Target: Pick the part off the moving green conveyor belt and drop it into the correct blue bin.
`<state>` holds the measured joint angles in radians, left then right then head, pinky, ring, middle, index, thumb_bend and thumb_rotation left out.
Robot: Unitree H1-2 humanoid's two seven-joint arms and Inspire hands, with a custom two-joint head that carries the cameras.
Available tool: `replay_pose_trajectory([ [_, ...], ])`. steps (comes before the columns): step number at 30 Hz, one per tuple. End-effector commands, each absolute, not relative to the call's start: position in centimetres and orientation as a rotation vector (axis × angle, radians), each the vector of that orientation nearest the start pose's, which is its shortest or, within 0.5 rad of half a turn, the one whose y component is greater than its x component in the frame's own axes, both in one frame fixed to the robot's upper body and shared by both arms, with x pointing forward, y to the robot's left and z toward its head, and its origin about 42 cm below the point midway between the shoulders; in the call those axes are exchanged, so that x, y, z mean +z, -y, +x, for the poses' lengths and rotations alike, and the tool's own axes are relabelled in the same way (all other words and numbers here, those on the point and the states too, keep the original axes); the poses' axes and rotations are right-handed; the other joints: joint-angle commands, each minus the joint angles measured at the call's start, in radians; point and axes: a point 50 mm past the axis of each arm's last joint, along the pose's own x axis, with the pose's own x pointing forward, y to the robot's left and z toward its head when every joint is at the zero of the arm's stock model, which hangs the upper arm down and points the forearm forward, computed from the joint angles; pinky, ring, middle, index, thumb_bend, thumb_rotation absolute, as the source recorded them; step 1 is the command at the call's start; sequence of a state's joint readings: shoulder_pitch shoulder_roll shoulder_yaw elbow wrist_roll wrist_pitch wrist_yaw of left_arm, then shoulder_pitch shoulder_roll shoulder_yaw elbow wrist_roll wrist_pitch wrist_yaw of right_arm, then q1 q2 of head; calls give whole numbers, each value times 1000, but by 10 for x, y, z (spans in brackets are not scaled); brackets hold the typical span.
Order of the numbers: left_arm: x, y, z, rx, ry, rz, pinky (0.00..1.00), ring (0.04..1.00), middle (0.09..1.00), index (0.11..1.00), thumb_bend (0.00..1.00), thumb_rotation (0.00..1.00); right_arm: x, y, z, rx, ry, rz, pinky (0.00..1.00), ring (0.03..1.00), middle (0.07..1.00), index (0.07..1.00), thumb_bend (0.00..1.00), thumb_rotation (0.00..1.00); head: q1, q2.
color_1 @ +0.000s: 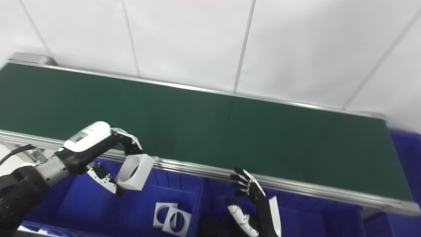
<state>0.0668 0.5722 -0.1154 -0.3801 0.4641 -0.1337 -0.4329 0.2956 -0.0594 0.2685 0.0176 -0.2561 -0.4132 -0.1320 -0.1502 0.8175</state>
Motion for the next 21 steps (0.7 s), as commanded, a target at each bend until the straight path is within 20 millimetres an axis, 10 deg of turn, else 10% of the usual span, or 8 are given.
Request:
replay_pose_trajectory([
  [1, 192, -297, 242, -601, 281, 1079, 703, 505, 455, 517, 520, 0, 64, 166, 174, 157, 210, -210, 577, 674, 756, 830, 563, 711, 0, 2],
  [21, 133, -294, 252, -681, 161, 1051, 645, 509, 454, 519, 519, 0, 74, 163, 179, 142, 219, -196, 571, 664, 748, 825, 590, 714, -24, 62],
])
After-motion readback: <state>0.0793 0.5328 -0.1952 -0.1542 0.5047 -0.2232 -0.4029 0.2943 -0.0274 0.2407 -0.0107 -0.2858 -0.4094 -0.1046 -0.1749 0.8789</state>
